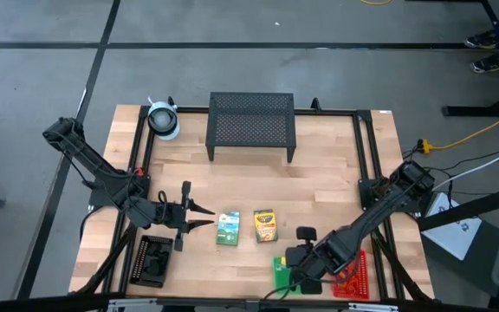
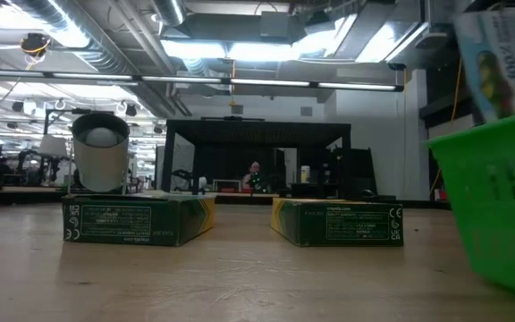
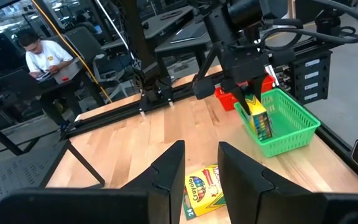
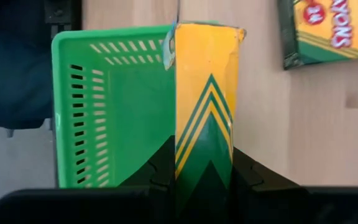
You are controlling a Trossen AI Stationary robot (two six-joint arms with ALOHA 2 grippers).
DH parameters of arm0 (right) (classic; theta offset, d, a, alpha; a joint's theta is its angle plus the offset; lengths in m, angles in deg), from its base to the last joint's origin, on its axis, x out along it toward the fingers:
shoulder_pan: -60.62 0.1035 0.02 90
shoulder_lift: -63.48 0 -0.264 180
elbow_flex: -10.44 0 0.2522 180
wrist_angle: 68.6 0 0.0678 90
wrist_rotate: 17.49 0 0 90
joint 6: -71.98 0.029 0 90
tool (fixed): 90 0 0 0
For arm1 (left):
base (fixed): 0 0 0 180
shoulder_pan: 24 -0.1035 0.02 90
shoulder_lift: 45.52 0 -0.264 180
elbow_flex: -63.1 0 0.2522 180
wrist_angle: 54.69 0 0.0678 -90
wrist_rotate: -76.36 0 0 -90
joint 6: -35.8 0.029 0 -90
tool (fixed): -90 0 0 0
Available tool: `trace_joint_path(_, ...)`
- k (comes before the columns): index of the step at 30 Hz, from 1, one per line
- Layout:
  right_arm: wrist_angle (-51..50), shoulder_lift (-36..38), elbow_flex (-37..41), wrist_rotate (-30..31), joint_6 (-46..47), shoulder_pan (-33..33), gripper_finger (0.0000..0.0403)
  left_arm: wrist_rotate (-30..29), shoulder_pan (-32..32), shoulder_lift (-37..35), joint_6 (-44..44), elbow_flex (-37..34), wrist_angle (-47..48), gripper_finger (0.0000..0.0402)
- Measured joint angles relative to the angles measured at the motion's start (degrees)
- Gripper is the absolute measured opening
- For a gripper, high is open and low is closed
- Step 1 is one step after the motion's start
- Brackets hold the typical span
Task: Pick & Place Office Desk Supplies
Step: Put the yellow green crayon box into the green bin
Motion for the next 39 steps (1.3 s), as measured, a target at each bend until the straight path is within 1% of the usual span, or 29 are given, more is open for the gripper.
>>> trace_joint_path(4, -0.34, 0.0, 0.0, 0.41, -0.54, -0.49, 0.0072, 0.0, 0.0, 0.0, 0.0, 0.0, 0.0, 0.0094)
trace_joint_path(9, -2.77, 0.0, 0.0, 2.82, -0.5, -0.59, 0.0072, 0.01, 0.0, 0.0, 0.0, 0.0, 0.0, 0.0095)
trace_joint_path(18, -2.22, 0.02, 0.0, 1.56, 0.78, -0.61, 0.0072, 0.0, 0.0, 0.0, -0.03, 0.0, 0.01, 0.0095)
trace_joint_path(36, -1.88, -0.2, -0.02, 2.29, 3.96, -0.63, 0.0073, 0.04, 0.0, 0.0, -0.22, 0.0, 0.01, 0.0095)
trace_joint_path(39, -1.86, -0.22, -0.02, 4.46, 5.12, -0.63, 0.0083, 0.04, 0.0, 0.0, -0.22, 0.0, 0.01, 0.0095)
